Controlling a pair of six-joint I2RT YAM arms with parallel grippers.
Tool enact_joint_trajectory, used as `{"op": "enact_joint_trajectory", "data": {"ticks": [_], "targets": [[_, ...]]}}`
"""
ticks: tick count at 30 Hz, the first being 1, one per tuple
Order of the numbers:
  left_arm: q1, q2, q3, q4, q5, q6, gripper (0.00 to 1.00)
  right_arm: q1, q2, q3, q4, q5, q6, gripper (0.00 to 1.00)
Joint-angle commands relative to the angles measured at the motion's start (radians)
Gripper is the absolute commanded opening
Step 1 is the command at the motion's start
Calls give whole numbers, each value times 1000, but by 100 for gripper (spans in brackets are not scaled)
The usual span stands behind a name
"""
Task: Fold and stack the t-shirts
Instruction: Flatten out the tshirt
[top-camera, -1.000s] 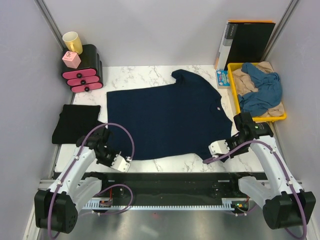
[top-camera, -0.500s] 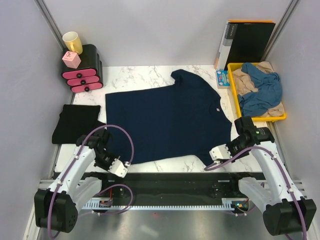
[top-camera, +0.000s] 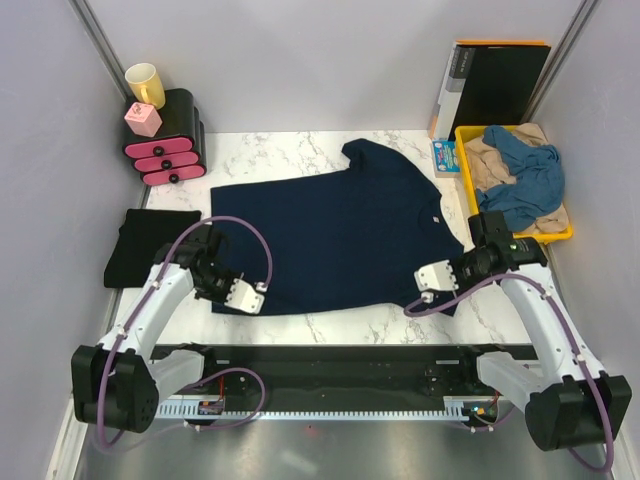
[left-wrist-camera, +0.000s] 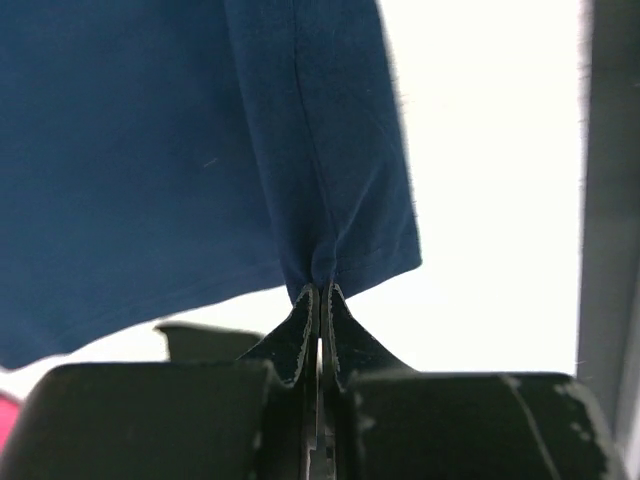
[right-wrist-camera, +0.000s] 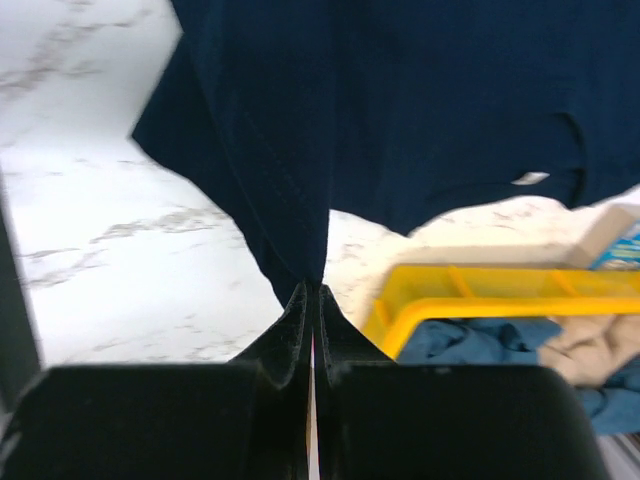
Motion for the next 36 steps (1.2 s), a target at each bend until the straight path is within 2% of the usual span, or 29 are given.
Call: {"op": "enact_joint_trajectory", "data": {"ticks": [1,13,27,36], "targets": [[11,29,52,89,-31,-57,2,0,53,71,148,7,41,0],[124,144,78,277,-67,-84,2,-3,212,60,427,58,83,0],[134,233,110,349,-62,-84,2,-2,373,103,723,64,105,0],[134,273,139,353,-67,-65,2,16,481,209,820,64,91,0]]}}
